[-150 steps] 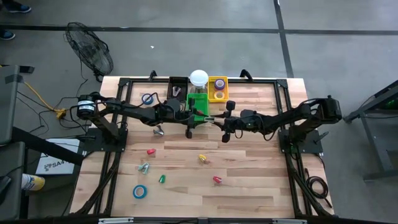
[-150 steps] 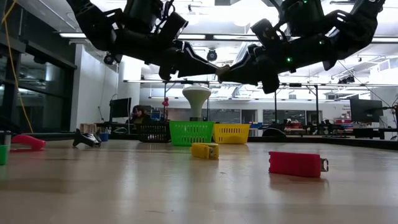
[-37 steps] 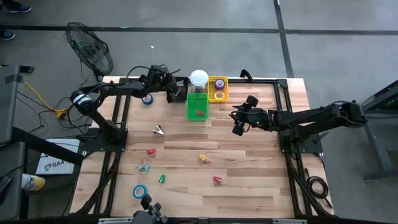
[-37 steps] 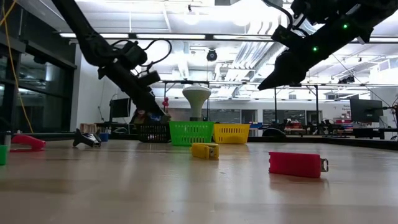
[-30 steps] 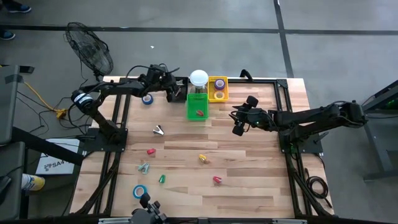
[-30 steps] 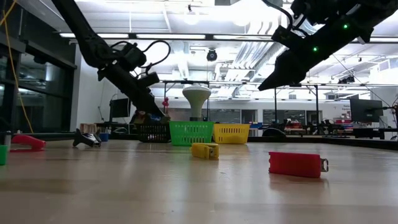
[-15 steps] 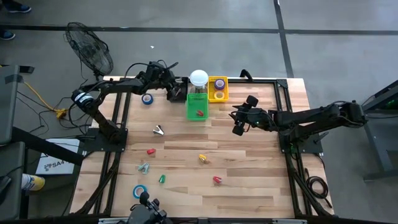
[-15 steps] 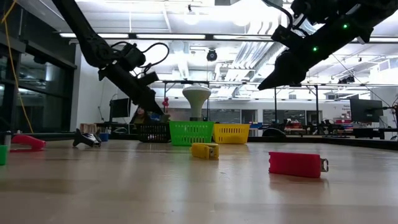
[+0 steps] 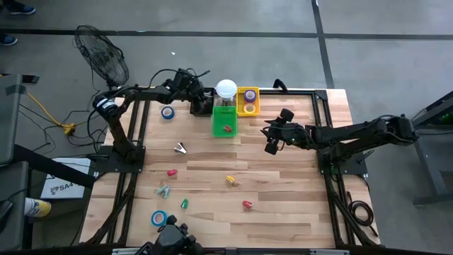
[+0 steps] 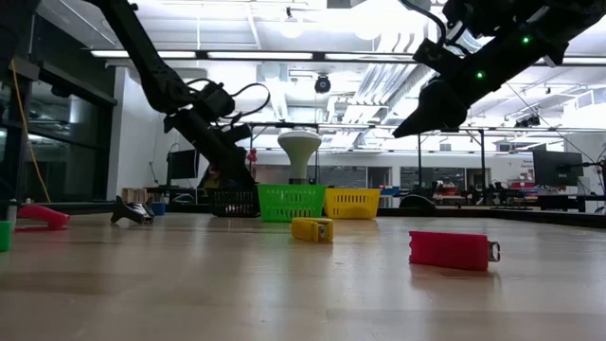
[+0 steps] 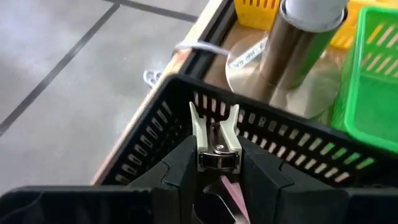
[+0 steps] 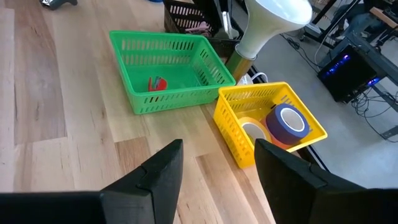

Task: Pick and place Stapler, Stapler remover, tape
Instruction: Put the light gray staple remover into the black bin, then put the blue tape into the yellow bin

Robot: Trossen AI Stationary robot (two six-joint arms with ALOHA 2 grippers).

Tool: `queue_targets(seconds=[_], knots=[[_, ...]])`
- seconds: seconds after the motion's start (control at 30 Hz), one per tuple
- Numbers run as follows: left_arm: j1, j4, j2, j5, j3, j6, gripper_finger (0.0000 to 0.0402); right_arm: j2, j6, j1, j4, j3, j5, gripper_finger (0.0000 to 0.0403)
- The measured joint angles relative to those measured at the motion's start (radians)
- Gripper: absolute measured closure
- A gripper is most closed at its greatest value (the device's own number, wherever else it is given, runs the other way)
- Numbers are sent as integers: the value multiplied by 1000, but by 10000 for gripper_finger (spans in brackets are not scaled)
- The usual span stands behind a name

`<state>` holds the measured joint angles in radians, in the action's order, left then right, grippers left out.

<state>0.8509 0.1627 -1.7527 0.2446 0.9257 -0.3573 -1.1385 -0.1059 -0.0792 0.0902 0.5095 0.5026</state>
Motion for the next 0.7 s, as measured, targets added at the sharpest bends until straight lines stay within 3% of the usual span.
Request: queue_targets(seconds=[0.3, 0.7], knots=[[0, -9, 0, 13, 0, 4, 292, 0, -7, 0, -2, 0, 3, 213], [0, -39, 17, 35, 0, -5, 147, 0, -3, 0, -4, 0, -39, 213]])
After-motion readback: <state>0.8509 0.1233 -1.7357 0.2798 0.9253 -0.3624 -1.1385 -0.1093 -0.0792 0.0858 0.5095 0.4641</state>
